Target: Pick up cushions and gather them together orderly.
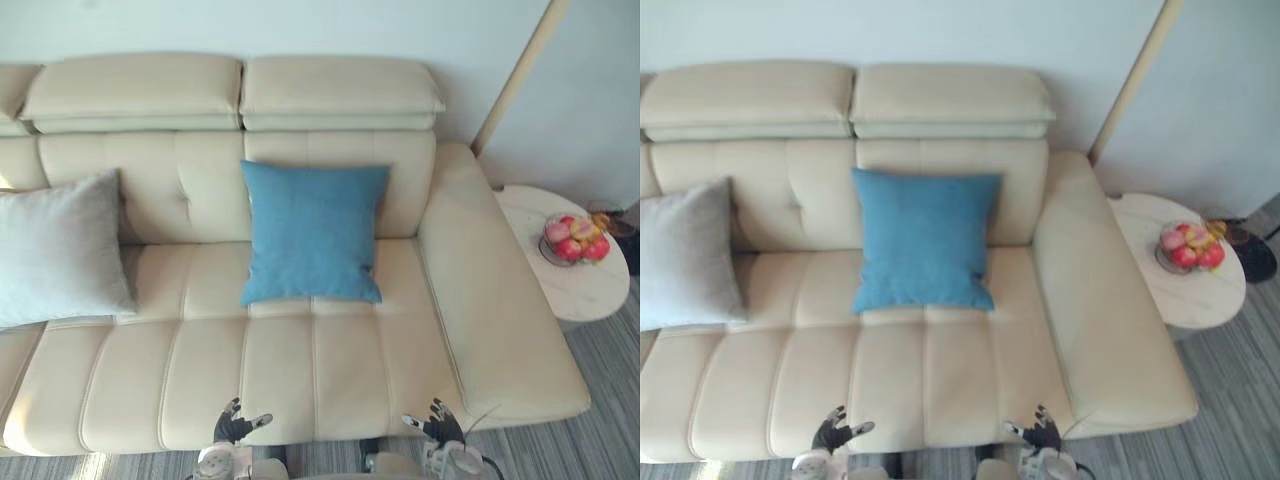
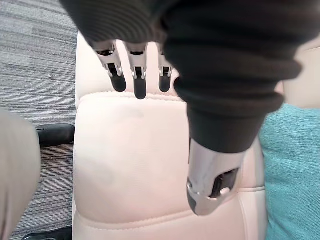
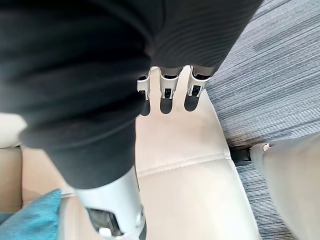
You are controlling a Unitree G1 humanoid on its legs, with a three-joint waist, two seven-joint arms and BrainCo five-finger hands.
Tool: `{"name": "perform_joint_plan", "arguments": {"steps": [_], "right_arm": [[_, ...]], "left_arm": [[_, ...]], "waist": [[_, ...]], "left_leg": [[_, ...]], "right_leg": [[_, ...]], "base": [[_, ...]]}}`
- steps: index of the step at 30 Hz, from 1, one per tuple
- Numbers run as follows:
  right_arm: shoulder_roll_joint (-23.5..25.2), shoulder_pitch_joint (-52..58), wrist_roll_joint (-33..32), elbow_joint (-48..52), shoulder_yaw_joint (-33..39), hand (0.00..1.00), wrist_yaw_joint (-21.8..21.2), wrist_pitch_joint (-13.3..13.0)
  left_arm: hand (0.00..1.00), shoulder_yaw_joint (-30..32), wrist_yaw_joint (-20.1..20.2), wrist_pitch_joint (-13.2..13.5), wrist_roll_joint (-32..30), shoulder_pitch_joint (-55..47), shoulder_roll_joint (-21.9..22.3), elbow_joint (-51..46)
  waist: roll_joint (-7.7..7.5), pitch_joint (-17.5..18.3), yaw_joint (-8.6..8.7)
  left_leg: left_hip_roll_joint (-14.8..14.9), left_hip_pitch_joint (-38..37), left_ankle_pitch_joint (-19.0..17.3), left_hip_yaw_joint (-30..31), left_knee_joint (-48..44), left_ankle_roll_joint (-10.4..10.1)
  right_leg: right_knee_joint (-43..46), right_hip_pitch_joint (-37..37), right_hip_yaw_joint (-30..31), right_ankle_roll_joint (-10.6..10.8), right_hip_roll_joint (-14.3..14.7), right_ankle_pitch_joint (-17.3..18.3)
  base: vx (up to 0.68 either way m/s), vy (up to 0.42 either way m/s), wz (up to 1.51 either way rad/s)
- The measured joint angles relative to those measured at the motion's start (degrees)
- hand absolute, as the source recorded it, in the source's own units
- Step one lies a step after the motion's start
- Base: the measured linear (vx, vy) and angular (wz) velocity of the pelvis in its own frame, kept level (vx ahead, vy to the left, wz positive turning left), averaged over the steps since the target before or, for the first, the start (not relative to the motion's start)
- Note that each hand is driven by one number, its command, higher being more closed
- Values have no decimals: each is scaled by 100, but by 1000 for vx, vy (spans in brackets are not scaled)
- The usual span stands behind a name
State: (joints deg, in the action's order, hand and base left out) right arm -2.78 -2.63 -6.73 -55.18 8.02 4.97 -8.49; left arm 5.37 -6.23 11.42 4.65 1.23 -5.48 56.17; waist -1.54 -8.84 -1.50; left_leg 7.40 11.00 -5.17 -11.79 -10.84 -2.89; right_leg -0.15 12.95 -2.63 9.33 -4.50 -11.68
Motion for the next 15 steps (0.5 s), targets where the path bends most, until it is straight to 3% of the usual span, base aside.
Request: {"name": "perform_joint_plan", "arguments": {"steps": [1,2,6,8,11,13,15], "right_arm": [[58,-62,-6,139,1,0,22,-1],[121,-22,-5,195,1,0,34,0],[385,-62,2,340,-49,0,67,-7],[418,-236,3,570,-47,0,112,-39],[382,-337,-11,761,-28,0,319,-68],[377,-225,-11,923,-24,0,401,-71],[330,-102,-5,929,-27,0,435,-72]], "left_arm": [[0,33,-13,7,9,76,49,-100],[0,23,-11,45,10,84,64,-232],[0,44,-19,57,2,-23,67,-391],[0,47,-35,29,9,29,169,-385],[0,30,-132,-4,124,-39,484,-377],[0,-51,-125,-7,155,19,572,-366],[0,-192,-128,-22,157,29,688,-359]], "waist": [[21,-66,-7],[-2,-73,-47],[-270,72,-262],[-292,53,-417],[-52,-8,-539],[-22,-28,-516],[90,-96,-424]], "left_leg": [[40,-24,-2,0,11,3],[2,-29,17,95,-69,20],[-27,520,75,201,-566,-1],[114,1018,193,228,-880,-140],[395,1101,659,132,-507,-280],[517,1111,946,158,-321,-399],[640,1061,1352,161,-275,-378]], "right_leg": [[1267,195,-231,-300,-78,928],[2673,268,-324,-300,-246,1734],[3984,-183,-257,84,-630,2378],[3685,-275,-181,220,-620,2699],[3030,-375,-573,-116,-319,2957],[2871,-439,-845,-417,-211,3223],[3024,-549,-1127,-625,-66,3318]], "base": [[-93,26,4],[-77,15,31],[-129,-124,30],[-250,-243,-2],[-286,-215,-23],[-314,-269,7],[-317,-213,38]]}}
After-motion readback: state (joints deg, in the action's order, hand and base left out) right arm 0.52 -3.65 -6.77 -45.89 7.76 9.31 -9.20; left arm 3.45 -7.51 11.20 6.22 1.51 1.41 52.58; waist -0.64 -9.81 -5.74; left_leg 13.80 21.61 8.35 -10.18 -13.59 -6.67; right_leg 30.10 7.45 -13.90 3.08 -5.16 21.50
